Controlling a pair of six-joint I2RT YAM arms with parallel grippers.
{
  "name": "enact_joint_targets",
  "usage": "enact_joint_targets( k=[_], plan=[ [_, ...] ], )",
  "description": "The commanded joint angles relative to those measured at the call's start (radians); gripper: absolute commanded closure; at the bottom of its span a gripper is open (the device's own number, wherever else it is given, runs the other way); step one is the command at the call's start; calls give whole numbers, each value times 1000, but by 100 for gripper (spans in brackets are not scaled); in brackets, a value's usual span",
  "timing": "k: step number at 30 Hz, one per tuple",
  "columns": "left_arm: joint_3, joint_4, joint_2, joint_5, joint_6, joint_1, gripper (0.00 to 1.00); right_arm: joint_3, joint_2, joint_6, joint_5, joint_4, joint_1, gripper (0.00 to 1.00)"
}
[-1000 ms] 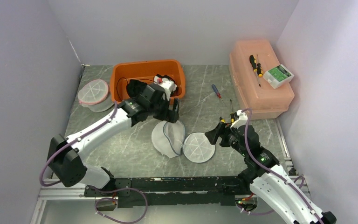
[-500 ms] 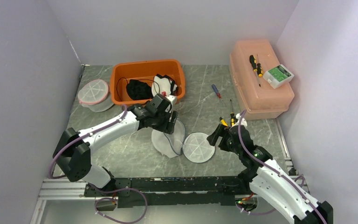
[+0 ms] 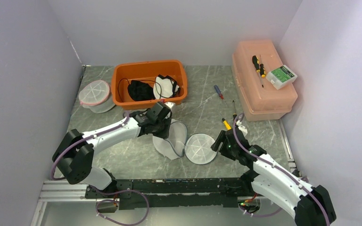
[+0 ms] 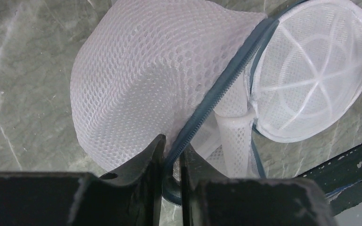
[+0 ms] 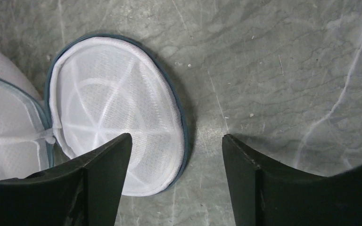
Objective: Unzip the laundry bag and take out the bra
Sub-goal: Adjust the laundry bag at the center of the board.
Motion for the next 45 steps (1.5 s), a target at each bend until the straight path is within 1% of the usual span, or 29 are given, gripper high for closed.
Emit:
enact_joint_targets(
  k=[1,6,11,14,15,17,20,22,24,27,30,33,36,39,43,45],
  plan=[
    [-25,54,-66,-7,-26,-1,80,-26,45,24,12,87,-1,31],
    [-52,82,-73,14,-41,0,84,-58,90,28,-10,134,-2,46],
    [-81,120,-70,29,-59,0,87,-88,94,40,-14,156,-2,65],
    [-82,123,-65,34,-61,-1,90,-98,83,48,-8,156,-1,78],
    [-81,124,-64,36,-62,-2,90,-96,78,47,-6,150,-1,84],
    [-80,126,-66,42,-66,-2,93,-84,60,40,0,132,-1,99],
    [-77,128,-80,55,-77,-3,97,-29,-19,14,26,77,0,100],
    [-82,144,-94,73,-95,-4,97,24,-84,-20,47,40,1,100],
    [-92,170,-122,79,-120,-5,97,114,-123,-77,79,-19,1,100],
    [-103,216,-180,79,-150,-7,97,291,-121,-218,112,-111,2,100],
    [-104,263,-237,83,-177,-7,97,484,-102,-323,145,-192,9,100],
    [-96,301,-266,95,-196,-7,97,624,-79,-410,109,-236,9,100],
    [-98,374,-274,124,-210,-7,97,730,-56,-464,20,-240,8,100],
    [-116,440,-256,134,-226,-7,97,748,-66,-488,-67,-184,8,100],
    [-176,421,-181,37,-241,-7,97,676,-70,-463,-94,-149,9,100],
    [-208,417,-142,25,-255,-7,97,634,-73,-451,-116,-134,9,100]
  ],
)
